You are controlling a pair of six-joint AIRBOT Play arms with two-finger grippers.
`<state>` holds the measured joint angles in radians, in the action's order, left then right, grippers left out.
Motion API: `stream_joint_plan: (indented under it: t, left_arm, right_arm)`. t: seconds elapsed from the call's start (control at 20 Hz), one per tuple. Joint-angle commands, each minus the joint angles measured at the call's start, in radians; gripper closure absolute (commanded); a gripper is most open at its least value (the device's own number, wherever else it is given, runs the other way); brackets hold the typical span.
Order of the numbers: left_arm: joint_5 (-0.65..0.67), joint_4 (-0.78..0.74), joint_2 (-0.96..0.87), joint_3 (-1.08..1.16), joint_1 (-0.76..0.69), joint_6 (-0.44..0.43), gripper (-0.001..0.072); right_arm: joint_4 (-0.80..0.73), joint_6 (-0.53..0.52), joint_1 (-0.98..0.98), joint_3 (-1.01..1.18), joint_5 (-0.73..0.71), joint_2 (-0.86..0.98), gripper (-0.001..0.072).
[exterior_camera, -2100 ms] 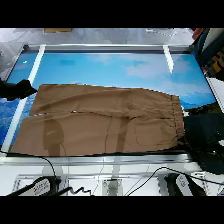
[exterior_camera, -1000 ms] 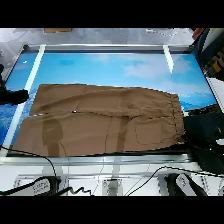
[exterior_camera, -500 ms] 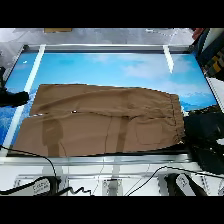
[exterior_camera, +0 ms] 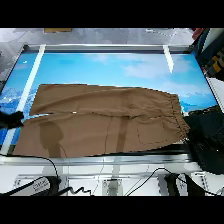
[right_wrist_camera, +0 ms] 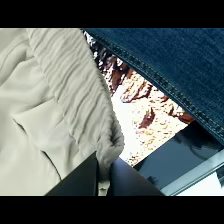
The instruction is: Fold the clothes and pants, and hang the long-sleeved shirts on hangers.
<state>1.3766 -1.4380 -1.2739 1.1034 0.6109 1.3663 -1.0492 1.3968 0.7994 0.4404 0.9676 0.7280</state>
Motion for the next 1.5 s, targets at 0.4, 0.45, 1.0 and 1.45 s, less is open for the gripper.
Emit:
stream_joint_plan:
  t: [0.4,0.45,1.0,1.45]
  left_arm:
    - [0.021,0.003,0.029,-0.227,0.376,-0.052,0.0057]
    - [0.016,0.020,0.029,-0.229,0.408,-0.085,0.0059]
    - [-0.255,0.277,0.028,-0.393,0.600,-0.286,0.0204]
    - [-0.371,0.291,0.028,-0.458,0.598,-0.286,0.0558]
  right_arm:
    - [-0.001,-0.001,0.000,0.001,0.008,-0.013,0.0680]
    - [-0.002,-0.001,0.000,0.001,0.008,-0.013,0.0679]
    - [-0.005,-0.004,0.000,0.001,-0.003,-0.013,0.0680]
    - [-0.005,-0.004,0.000,0.001,0.012,-0.014,0.0679]
